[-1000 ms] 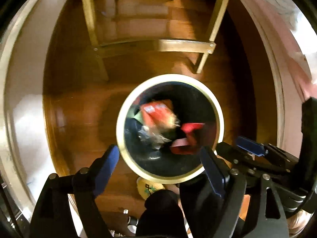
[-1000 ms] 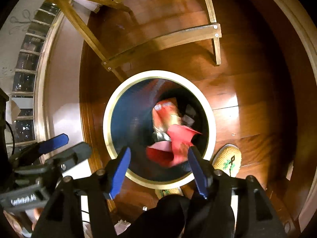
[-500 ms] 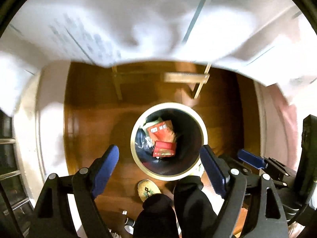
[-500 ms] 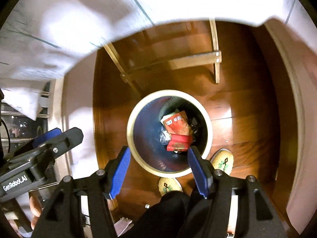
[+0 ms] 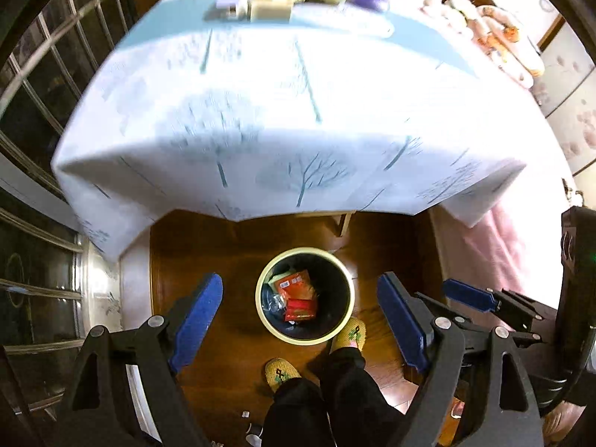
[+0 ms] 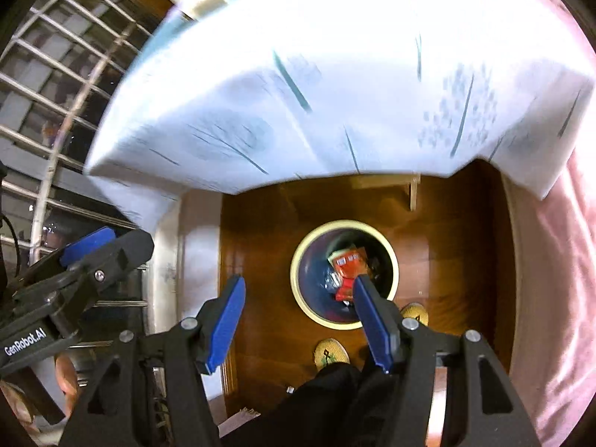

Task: Collect trash
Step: 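Raise both empty tools back up toward the table, then grasp the purple-white milk box with left tool while right tool grasps the tan box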

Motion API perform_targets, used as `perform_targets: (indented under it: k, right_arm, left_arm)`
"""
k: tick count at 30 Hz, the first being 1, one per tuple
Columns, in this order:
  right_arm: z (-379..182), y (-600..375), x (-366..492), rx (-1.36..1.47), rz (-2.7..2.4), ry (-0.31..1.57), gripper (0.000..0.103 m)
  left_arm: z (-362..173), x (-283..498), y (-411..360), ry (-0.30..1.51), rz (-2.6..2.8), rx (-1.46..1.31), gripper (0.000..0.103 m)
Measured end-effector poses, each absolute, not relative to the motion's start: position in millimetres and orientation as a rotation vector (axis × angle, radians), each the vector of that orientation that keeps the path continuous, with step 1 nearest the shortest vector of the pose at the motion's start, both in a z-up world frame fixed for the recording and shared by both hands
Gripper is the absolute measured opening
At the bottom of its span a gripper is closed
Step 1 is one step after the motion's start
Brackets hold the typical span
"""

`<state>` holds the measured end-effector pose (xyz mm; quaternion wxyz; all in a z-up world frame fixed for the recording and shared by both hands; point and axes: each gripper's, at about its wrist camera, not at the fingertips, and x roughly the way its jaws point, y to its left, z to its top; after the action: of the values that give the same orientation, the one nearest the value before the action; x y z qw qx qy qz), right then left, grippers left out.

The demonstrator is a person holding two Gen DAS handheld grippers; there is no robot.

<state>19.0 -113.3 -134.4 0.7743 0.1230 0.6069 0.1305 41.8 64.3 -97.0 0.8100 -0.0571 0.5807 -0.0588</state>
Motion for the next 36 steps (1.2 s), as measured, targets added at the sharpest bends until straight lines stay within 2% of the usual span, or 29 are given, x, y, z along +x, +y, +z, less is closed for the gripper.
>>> perform_targets:
  k: [8,16,26,36]
  right_arm:
    - [-51,-100,16,0.136,0.306,1.149,0.061]
    - [14,-101,27,0.061,0.259,0.971,0.061]
    - [55,-98,46,0.032,0.280,0.885,0.061]
    - [53,-83,116,-0.002,0.400,0.889,0.061]
  left_arm:
    - [-13,26,76,1.114,-0.156,-0.108,0.084]
    - [39,24,92,0.983,-0.156,-0.107,0.084]
    - [73,41,102,0.886,-0.139,-0.095,0.084]
    - [68,95,108,0.883,-0.015,-0.094,0.084]
